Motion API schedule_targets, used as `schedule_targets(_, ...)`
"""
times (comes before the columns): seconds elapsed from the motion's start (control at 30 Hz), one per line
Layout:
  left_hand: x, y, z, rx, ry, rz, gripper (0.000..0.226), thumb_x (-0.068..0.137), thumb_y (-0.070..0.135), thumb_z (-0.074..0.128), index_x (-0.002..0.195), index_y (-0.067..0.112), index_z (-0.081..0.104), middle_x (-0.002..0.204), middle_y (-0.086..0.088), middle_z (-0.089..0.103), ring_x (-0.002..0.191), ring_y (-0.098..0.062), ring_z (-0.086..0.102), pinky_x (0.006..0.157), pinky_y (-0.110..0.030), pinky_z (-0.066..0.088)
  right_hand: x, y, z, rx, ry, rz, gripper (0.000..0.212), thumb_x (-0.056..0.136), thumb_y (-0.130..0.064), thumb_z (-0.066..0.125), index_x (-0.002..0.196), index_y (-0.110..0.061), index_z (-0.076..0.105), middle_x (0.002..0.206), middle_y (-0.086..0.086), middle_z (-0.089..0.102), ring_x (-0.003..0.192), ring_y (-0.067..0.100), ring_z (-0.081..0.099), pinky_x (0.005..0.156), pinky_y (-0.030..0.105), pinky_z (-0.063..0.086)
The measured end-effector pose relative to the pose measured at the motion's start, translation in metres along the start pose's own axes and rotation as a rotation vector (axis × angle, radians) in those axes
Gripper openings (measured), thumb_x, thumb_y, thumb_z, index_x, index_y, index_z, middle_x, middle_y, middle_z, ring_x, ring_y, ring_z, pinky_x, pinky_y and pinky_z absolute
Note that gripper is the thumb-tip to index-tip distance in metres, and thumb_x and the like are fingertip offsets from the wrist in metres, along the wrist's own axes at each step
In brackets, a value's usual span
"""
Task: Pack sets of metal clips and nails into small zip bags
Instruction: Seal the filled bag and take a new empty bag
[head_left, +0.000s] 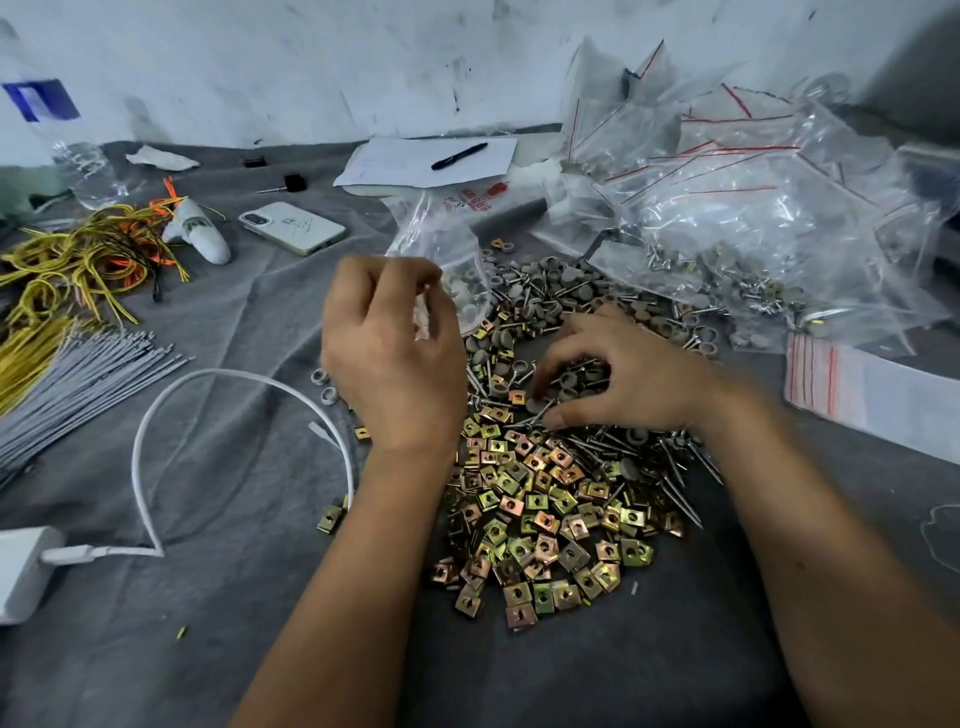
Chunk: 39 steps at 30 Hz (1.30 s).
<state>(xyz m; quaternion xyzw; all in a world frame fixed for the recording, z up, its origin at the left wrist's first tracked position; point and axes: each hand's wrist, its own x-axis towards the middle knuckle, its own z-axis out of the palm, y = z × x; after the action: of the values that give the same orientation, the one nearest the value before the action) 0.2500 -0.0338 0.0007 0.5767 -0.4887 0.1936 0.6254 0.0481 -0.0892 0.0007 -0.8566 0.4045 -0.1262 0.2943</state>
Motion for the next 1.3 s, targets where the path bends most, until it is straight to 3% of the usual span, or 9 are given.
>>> schedule_targets(0.07, -0.003, 0.002, 0.002, 0.115, -0.124, 0.067, 0.002, 0.085, 0.008, 0.075, 0.087, 0.007, 0.076, 0.086, -0.008, 0.066, 0.082, -0.029, 0.059, 0.066, -0.031, 0.039, -0.001, -0.002, 0.000, 0.000, -0.070, 0.049, 0.027, 0.074, -0.054, 0.083, 0.097, -0.051, 0.069, 0.122, -0.017, 0.043, 0.111, -0.008, 0.026, 0.110, 0.029, 0.018)
schedule_targets(0.17, -0.010, 0.003, 0.006, 0.193, -0.426, 0.000, 0.006, 0.089, 0.015, 0.075, 0.093, 0.011, 0.078, 0.094, -0.003, 0.069, 0.090, -0.025, 0.061, 0.070, -0.037, 0.049, -0.001, -0.007, 0.000, -0.045, -0.120, 0.035, 0.019, 0.075, -0.051, 0.083, 0.089, -0.046, 0.071, 0.117, -0.022, 0.045, 0.117, 0.001, 0.034, 0.106, 0.031, 0.026)
schedule_targets(0.27, -0.016, 0.003, 0.008, 0.218, -0.533, -0.021, 0.010, 0.092, 0.020, 0.069, 0.092, 0.013, 0.076, 0.092, -0.002, 0.067, 0.085, -0.023, 0.061, 0.073, -0.041, 0.053, -0.001, -0.010, 0.001, -0.088, -0.120, 0.000, 0.015, 0.077, -0.047, 0.083, 0.084, -0.039, 0.073, 0.116, -0.016, 0.050, 0.118, 0.005, 0.037, 0.101, 0.032, 0.030)
schedule_targets(0.37, -0.015, 0.002, 0.010, 0.199, -0.539, -0.057, 0.008, 0.089, 0.017, 0.069, 0.086, 0.012, 0.074, 0.086, -0.002, 0.067, 0.077, -0.021, 0.061, 0.071, -0.041, 0.054, 0.000, -0.008, 0.003, -0.122, -0.077, -0.030, 0.013, 0.084, -0.044, 0.078, 0.083, -0.034, 0.070, 0.105, -0.016, 0.055, 0.120, 0.007, 0.043, 0.106, 0.037, 0.034)
schedule_targets(0.47, -0.015, 0.000, 0.012, 0.111, -0.514, -0.174, 0.008, 0.086, 0.010, 0.071, 0.079, 0.013, 0.075, 0.076, 0.001, 0.069, 0.069, -0.016, 0.064, 0.067, -0.038, 0.058, 0.002, -0.007, 0.003, 0.082, 0.035, -0.074, 0.009, 0.094, -0.032, 0.070, 0.087, -0.031, 0.065, 0.091, -0.014, 0.068, 0.092, 0.000, 0.064, 0.080, 0.018, 0.048)
schedule_targets(0.57, -0.018, 0.001, 0.014, -0.005, -0.518, -0.292, 0.008, 0.085, 0.010, 0.074, 0.079, 0.014, 0.076, 0.070, 0.005, 0.069, 0.063, -0.008, 0.064, 0.063, -0.031, 0.057, 0.003, -0.005, 0.003, 0.208, 0.144, -0.092, 0.008, 0.099, -0.022, 0.065, 0.092, -0.025, 0.063, 0.087, -0.011, 0.073, 0.075, 0.004, 0.070, 0.064, 0.018, 0.053)
schedule_targets(1.0, -0.024, 0.002, 0.018, -0.119, -0.525, -0.289, 0.012, 0.085, 0.009, 0.073, 0.077, 0.017, 0.077, 0.067, 0.009, 0.069, 0.061, -0.002, 0.063, 0.060, -0.016, 0.050, 0.007, -0.008, 0.007, 0.114, 0.506, -0.152, 0.015, 0.089, -0.015, 0.077, 0.099, -0.026, 0.080, 0.095, -0.020, 0.075, 0.092, -0.004, 0.069, 0.083, 0.020, 0.056)
schedule_targets(1.13, -0.024, 0.004, 0.017, -0.152, -0.524, -0.254, 0.014, 0.084, 0.008, 0.072, 0.074, 0.018, 0.075, 0.066, 0.010, 0.067, 0.060, -0.005, 0.062, 0.059, -0.020, 0.051, 0.006, -0.009, 0.007, 0.093, 0.568, -0.157, 0.013, 0.084, -0.013, 0.082, 0.092, -0.023, 0.080, 0.087, -0.016, 0.075, 0.081, -0.002, 0.071, 0.075, 0.022, 0.060)
schedule_targets(1.3, -0.025, 0.005, 0.018, -0.163, -0.520, -0.222, 0.011, 0.084, 0.009, 0.073, 0.075, 0.014, 0.076, 0.065, 0.006, 0.068, 0.060, -0.010, 0.063, 0.059, -0.032, 0.054, 0.008, -0.013, 0.011, 0.054, 0.562, -0.176, 0.021, 0.085, -0.018, 0.083, 0.105, -0.025, 0.080, 0.095, -0.015, 0.075, 0.089, -0.004, 0.070, 0.082, 0.021, 0.059)
